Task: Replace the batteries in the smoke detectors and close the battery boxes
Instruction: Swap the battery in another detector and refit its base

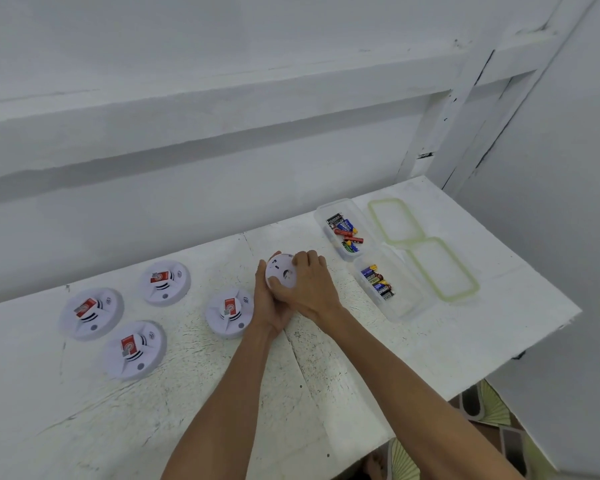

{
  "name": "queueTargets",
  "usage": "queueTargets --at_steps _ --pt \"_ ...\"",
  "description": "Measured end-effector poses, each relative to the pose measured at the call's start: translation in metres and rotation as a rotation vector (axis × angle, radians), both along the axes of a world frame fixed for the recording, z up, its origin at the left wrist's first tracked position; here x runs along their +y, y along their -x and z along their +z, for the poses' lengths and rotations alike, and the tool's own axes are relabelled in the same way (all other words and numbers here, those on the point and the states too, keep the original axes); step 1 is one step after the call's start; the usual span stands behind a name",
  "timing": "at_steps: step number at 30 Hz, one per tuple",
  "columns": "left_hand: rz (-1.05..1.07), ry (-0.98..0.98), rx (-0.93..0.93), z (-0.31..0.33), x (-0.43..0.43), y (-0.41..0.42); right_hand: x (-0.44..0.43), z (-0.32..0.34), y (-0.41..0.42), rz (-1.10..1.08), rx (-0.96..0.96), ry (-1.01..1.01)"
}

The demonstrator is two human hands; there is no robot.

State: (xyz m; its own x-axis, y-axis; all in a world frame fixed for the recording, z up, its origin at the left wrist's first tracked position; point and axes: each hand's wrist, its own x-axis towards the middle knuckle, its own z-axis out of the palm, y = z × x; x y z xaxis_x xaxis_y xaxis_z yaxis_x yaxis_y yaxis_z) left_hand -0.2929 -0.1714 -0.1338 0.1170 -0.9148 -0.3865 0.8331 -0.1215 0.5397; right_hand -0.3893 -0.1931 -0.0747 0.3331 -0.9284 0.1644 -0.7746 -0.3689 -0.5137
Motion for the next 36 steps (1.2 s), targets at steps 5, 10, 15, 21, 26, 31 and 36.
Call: queueTargets --at_steps 5,10,15,21,26,31,36 --pt "-0.023 -0.068 0.018 -0.003 0.006 0.001 0.009 -0.008 0.017 0.089 -0.017 -0.05" --pt "-0.055 -0.071 -0.037 0.003 0.008 0.006 0.011 -0.012 0.023 0.08 -0.104 0.015" --pt "-0.138 0.036 -0.204 0.006 0.007 0.013 0.01 -0.005 0.024 0.045 -0.19 -0.03" --pt "-0.137 0.069 -0.409 0.007 0.005 0.017 0.0 -0.007 0.041 0.116 -0.228 -0.165" --pt "-0.112 0.044 -0.407 0.005 0.007 0.017 -0.001 -0.011 0.044 -0.055 -0.396 -0.195" --pt "-0.115 0.075 -0.699 0.005 0.011 0.021 -0.002 -0.017 0.041 -0.283 -0.62 -0.307" --pt "-0.009 0.048 -0.756 0.006 0.007 0.028 -0.006 -0.028 0.047 -0.319 -0.806 -0.394"
